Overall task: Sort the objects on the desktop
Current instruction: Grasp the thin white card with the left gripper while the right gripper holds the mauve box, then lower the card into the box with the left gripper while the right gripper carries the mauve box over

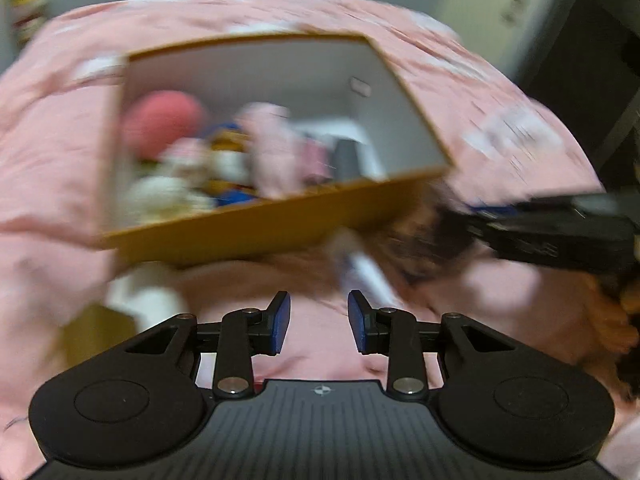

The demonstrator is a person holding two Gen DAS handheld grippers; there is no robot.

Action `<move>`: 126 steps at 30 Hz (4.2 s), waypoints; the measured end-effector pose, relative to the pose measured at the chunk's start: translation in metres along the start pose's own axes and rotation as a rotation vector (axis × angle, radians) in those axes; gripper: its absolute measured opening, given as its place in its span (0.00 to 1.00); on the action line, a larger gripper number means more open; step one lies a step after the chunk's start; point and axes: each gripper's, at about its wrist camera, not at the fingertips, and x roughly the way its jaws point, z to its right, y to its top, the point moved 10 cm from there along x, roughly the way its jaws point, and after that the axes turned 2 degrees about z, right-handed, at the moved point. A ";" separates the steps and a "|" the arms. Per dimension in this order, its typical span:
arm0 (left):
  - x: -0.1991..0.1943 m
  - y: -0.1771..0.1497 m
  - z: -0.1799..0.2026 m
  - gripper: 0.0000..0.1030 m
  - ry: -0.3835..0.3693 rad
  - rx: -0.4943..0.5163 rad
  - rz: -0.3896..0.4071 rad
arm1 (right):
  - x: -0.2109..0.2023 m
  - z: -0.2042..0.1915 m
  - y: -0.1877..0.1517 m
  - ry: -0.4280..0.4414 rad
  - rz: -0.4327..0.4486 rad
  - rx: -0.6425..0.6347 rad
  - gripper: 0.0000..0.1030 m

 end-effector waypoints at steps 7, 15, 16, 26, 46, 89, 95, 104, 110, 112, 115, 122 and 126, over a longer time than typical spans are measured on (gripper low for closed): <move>0.035 -0.014 0.041 0.53 -0.123 0.083 -0.073 | 0.005 0.011 -0.011 -0.002 -0.021 0.027 0.24; 0.070 -0.028 0.042 0.44 -0.106 0.021 -0.123 | 0.008 0.014 -0.017 -0.001 -0.027 0.025 0.24; 0.073 -0.030 0.041 0.38 -0.104 0.008 -0.133 | 0.009 0.014 -0.018 -0.001 -0.028 0.027 0.24; 0.069 -0.024 0.019 0.09 -0.031 -0.103 -0.075 | 0.018 0.014 -0.025 -0.026 -0.049 0.005 0.25; -0.005 0.011 -0.001 0.06 0.105 -0.085 0.133 | 0.015 -0.030 -0.012 0.090 -0.016 -0.027 0.24; 0.009 -0.014 -0.019 0.06 0.120 -0.141 0.078 | 0.028 -0.034 -0.026 0.098 -0.108 -0.075 0.25; -0.010 0.004 -0.011 0.05 0.075 -0.147 0.122 | 0.004 -0.036 -0.011 0.109 -0.053 -0.090 0.24; -0.039 0.054 0.000 0.05 -0.009 -0.156 0.201 | -0.047 -0.034 0.037 0.138 0.085 -0.099 0.24; -0.047 0.100 0.001 0.05 -0.024 -0.142 0.273 | -0.066 -0.028 0.077 0.117 0.192 -0.109 0.24; -0.046 0.116 -0.002 0.05 -0.037 -0.159 0.300 | -0.065 -0.023 0.088 0.104 0.216 -0.100 0.24; -0.035 0.133 -0.004 0.05 -0.060 -0.180 0.313 | -0.057 -0.012 0.102 0.088 0.234 -0.073 0.24; 0.009 0.147 -0.001 0.05 -0.107 -0.229 0.283 | -0.021 0.011 0.108 0.030 0.216 -0.026 0.24; 0.028 0.144 0.006 0.05 -0.144 -0.235 0.255 | -0.004 0.017 0.102 0.017 0.188 -0.011 0.24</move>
